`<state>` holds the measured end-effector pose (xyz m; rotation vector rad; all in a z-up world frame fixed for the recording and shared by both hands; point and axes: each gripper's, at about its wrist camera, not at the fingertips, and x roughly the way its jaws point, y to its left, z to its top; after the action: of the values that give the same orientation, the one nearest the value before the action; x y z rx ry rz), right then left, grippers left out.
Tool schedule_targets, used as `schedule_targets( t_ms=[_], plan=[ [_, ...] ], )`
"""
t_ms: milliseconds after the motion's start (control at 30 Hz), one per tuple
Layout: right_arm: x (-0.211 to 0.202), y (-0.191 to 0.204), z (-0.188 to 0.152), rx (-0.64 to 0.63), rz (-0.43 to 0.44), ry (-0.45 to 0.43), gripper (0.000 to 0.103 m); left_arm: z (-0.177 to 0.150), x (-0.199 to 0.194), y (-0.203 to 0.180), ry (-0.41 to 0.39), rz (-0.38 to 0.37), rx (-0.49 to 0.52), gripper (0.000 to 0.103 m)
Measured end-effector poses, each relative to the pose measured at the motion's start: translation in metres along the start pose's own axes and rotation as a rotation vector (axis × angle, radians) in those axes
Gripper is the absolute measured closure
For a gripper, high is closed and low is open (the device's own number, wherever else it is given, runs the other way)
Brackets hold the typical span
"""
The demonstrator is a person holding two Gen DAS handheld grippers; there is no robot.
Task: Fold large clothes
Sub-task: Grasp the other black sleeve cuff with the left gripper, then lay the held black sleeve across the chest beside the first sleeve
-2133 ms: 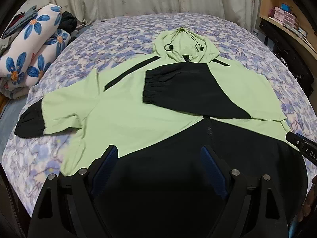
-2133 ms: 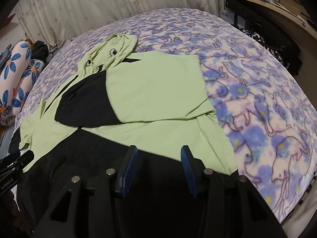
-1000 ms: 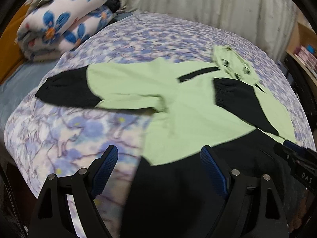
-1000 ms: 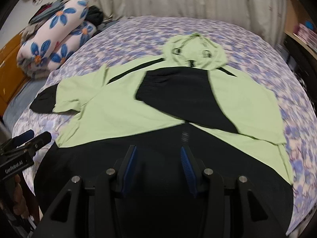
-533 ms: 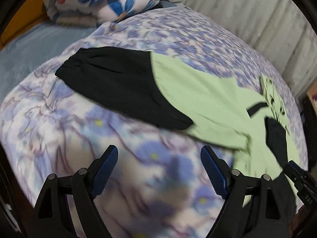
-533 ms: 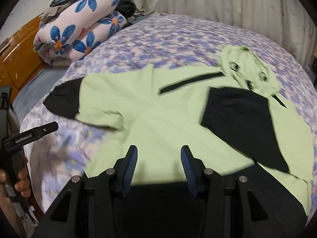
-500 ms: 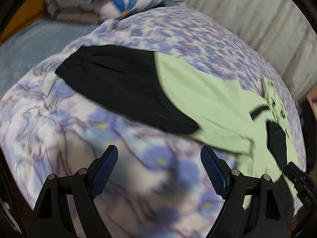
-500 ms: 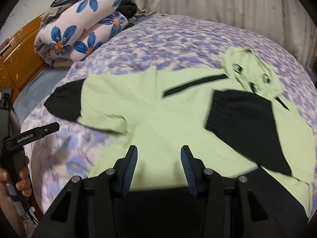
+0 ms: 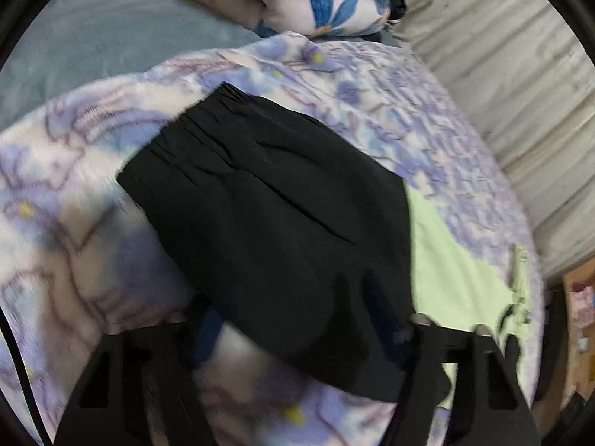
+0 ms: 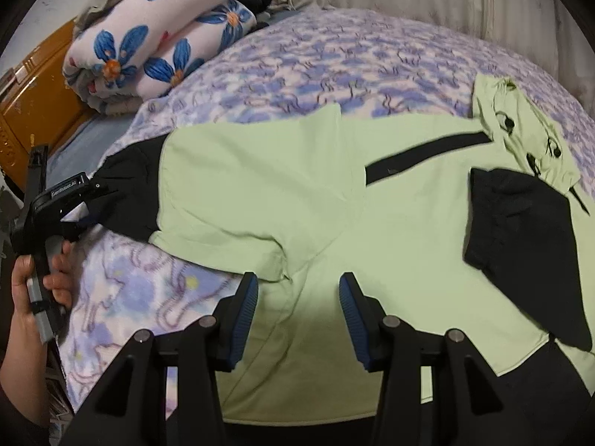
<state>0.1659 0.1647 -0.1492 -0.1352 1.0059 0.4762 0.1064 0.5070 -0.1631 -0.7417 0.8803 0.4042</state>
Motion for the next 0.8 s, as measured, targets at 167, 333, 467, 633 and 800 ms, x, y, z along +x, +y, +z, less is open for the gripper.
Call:
schedule_targets(
  t_ms=[167,333,467,633,800],
  plan=[
    [0.004,-0.016,0.000,0.049,-0.018,0.013,0.058,0.000,-0.012,-0.018,-0.054,0.062,0.118,0.097],
    [-0.006,-0.035,-0.004,0.090,-0.022,-0.004,0.057,-0.017,-0.058,-0.081,-0.186,0.108,0.349,0.099],
    [-0.022,-0.061,-0.010,0.150,-0.023,-0.029,0.057,-0.047,-0.099,-0.161,-0.277,0.039,0.535,0.099],
    [-0.051,-0.100,-0.022,0.227,-0.033,-0.071,0.057,-0.091,-0.122,-0.248,-0.263,-0.148,0.642,0.098],
    [-0.082,-0.153,-0.046,0.319,-0.074,-0.120,0.057,-0.159,-0.100,-0.325,-0.154,-0.250,0.722,0.098]
  ],
)
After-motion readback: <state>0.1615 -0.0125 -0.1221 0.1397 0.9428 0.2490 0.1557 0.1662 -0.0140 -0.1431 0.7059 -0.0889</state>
